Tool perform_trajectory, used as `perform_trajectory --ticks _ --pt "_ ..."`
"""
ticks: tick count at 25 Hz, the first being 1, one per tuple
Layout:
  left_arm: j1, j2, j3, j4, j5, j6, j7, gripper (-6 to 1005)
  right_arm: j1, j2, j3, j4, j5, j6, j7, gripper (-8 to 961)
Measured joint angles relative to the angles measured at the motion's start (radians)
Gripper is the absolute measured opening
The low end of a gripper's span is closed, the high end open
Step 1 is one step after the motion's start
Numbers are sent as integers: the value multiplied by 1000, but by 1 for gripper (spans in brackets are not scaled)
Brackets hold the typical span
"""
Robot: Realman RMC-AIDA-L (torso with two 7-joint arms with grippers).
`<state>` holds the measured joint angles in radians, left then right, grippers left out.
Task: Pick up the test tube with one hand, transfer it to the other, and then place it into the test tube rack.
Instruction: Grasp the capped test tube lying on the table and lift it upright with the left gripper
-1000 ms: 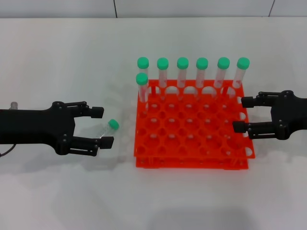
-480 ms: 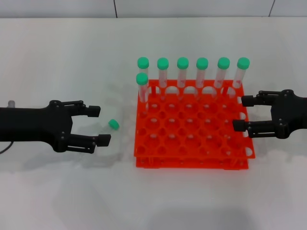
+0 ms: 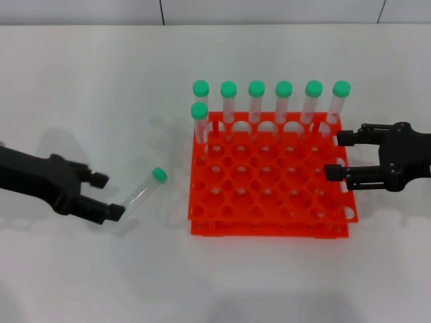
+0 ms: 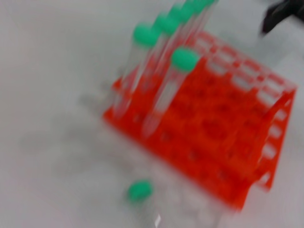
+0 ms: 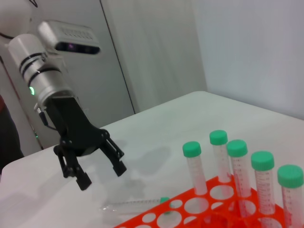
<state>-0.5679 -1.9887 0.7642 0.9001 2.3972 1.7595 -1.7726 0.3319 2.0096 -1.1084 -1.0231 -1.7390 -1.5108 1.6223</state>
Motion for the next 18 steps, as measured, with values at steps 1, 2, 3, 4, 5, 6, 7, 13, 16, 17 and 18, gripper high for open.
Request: perform_trajectory --ticks 1,2,3,4,5,6,7,13,16,17,18 --pt "-13 1 0 0 34 -3 -17 879 0 0 0 0 2 0 0 770" --pt "-24 2 0 0 71 -7 -35 879 0 0 -1 0 4 0 0 770" --pt "-34 3 1 0 97 -11 -50 879 0 1 -1 0 7 0 0 770" --pt "-40 3 2 0 112 -12 -59 879 1 1 -2 0 11 0 0 770" --pt "-49 2 4 -1 137 -15 -73 879 1 1 -3 0 14 0 -1 770" --pt "-55 1 4 -3 158 -15 -80 880 2 1 -3 0 15 0 -1 770" --pt "-60 -1 5 -6 177 -15 -86 880 4 1 -4 0 16 0 -1 770" --pt "-80 -9 7 -10 199 -32 -89 880 9 1 -5 0 31 0 -1 770" --pt "-92 -16 8 -12 201 -45 -90 880 10 1 -5 0 31 0 -1 770" --pt "-95 -18 9 -15 202 -49 -89 880 10 1 -5 0 31 0 -1 770" --pt "-99 -20 9 -19 202 -53 -87 879 10 1 -5 0 32 0 -1 770"
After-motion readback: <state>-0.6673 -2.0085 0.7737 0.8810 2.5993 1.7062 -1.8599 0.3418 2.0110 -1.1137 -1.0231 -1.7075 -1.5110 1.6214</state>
